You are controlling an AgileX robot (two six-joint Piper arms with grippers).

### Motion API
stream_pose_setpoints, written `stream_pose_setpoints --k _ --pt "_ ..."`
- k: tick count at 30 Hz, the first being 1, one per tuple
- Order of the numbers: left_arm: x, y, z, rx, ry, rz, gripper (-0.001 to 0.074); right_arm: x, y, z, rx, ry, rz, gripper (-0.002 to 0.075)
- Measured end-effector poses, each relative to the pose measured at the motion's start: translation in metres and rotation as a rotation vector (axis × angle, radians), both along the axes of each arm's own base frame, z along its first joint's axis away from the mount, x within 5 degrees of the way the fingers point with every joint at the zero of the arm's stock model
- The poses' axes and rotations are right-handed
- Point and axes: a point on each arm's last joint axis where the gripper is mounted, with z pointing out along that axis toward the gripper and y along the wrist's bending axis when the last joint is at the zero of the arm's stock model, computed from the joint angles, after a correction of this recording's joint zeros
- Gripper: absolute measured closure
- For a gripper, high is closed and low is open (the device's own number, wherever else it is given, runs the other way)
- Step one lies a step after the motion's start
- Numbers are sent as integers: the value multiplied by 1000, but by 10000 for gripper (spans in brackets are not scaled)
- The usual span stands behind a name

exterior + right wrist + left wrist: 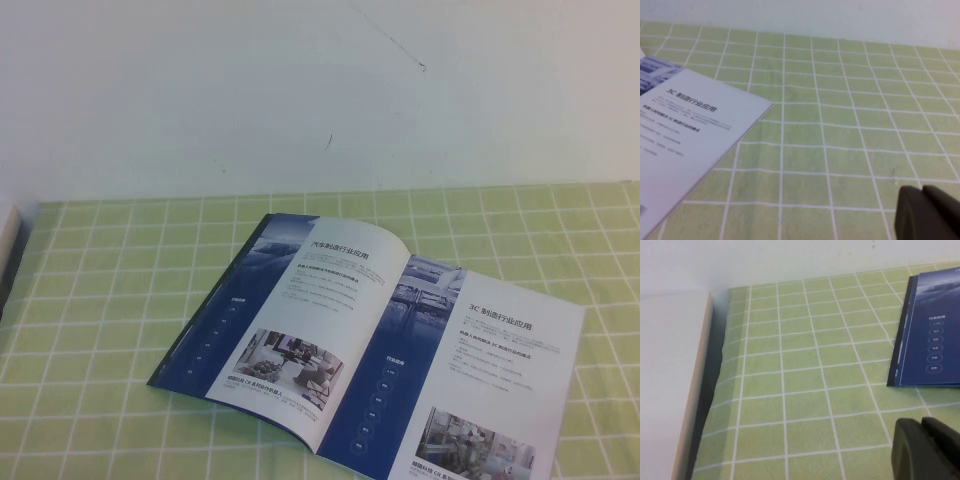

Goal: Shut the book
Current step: 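Close the open booklet and leave it lying on the table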

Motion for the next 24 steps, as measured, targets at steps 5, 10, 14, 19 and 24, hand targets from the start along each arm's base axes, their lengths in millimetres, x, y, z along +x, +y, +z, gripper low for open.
stream_pose_setpoints --k 5,10,14,19,24 --pt "0 0 0 -49 5 17 738 0 0 0 0 0 0 729" --pt "0 1 0 -55 7 42 738 0 0 0 0 0 0 729" --pt "-1 0 -2 -111 37 47 738 0 0 0 0 0 0 729" --pt "-1 -1 -3 -147 53 45 738 0 0 0 0 0 0 729" --pt "-2 -2 -2 -161 55 44 738 0 0 0 0 0 0 729"
